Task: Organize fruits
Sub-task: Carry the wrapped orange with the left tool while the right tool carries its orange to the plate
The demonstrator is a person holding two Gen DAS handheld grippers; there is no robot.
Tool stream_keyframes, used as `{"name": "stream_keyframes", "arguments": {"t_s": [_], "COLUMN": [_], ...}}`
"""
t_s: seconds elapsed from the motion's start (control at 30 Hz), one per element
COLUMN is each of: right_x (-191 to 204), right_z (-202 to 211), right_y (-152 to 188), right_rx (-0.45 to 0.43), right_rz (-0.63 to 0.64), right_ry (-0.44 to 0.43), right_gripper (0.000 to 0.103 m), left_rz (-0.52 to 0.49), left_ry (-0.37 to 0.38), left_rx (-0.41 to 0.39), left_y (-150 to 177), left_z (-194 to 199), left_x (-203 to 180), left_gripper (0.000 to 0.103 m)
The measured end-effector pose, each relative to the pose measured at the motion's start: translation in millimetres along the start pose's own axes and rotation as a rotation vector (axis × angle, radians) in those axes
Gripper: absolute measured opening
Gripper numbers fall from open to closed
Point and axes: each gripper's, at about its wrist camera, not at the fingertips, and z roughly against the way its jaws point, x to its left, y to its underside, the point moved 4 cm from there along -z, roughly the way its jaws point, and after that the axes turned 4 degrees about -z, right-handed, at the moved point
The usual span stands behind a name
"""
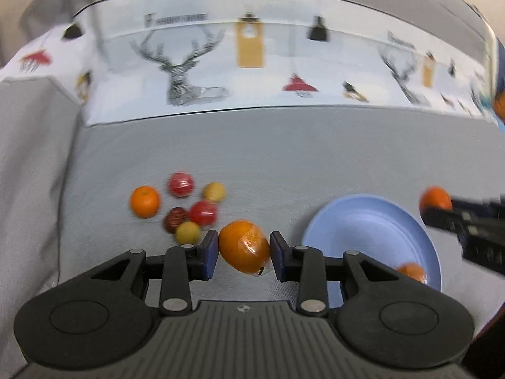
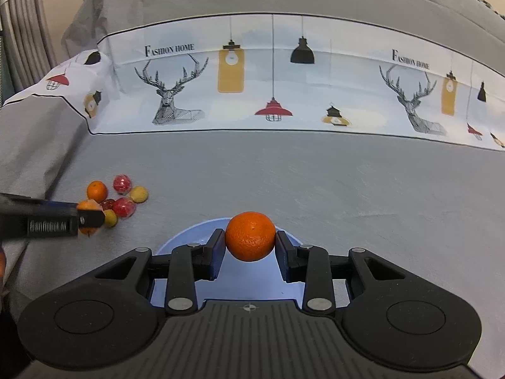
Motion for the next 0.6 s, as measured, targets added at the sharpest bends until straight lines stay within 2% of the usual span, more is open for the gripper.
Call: {"name": "stream_keyframes", "arguments": {"t_s": [0.17,0.6], "right_x": [-4,-12], "right_z": [-4,-16], "right_y": [1,6], "right_rx": [0.012,0.073], "right_rz": [-0.003,-0.012], "right_ry": [0.009,0.044], "right_gripper": [0.036,0.036], "left_rz": [-0.023,-0.064], "left_ry": [0.052,0.113], "left_rx": [-0.002,0.001], "left_y": [1,-1], "left_z": [-6,-20], "left_x": [-9,-25], "left_gripper": [0.039,0.039]}}
